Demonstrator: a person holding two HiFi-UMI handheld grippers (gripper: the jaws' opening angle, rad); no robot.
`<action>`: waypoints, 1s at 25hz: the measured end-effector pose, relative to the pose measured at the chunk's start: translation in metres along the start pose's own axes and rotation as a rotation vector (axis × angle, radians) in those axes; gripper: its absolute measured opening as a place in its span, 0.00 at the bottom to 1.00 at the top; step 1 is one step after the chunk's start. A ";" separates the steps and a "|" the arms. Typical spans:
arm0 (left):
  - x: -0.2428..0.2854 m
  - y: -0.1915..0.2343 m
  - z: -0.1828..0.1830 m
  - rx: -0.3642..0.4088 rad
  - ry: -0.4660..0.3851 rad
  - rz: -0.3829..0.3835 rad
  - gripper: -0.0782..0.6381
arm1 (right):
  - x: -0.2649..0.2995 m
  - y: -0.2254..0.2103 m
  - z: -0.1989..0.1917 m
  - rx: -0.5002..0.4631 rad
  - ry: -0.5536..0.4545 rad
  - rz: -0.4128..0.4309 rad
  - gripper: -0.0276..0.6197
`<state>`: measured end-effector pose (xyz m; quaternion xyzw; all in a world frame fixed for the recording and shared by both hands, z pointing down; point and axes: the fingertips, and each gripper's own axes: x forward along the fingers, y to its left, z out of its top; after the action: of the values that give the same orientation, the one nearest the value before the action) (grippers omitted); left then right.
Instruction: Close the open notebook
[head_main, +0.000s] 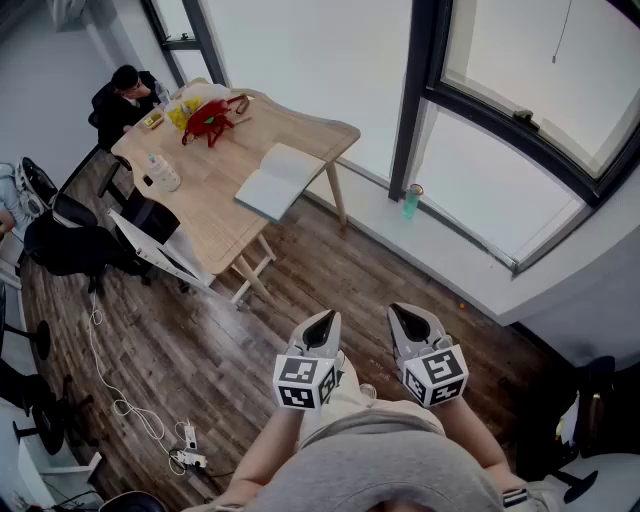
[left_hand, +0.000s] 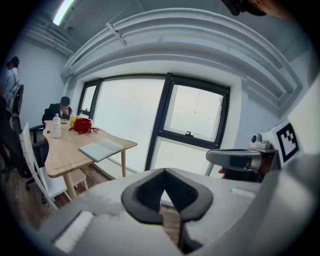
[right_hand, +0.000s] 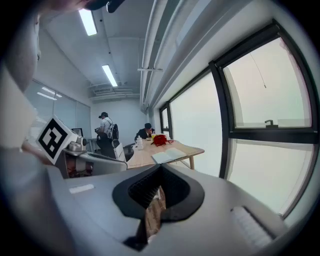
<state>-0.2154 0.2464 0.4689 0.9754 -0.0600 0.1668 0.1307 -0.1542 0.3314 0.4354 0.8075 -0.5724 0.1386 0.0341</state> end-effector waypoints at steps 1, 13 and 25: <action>0.001 -0.001 0.001 0.000 0.000 0.000 0.12 | 0.000 -0.001 0.001 0.002 -0.001 0.003 0.04; 0.008 0.005 -0.002 0.002 0.026 0.002 0.12 | 0.010 -0.005 -0.003 0.021 0.013 0.032 0.04; 0.049 0.041 0.024 0.004 0.033 -0.003 0.12 | 0.069 -0.019 0.012 0.073 0.032 0.085 0.04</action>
<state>-0.1687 0.1965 0.4733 0.9729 -0.0562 0.1830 0.1298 -0.1131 0.2716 0.4437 0.7809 -0.6000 0.1735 0.0079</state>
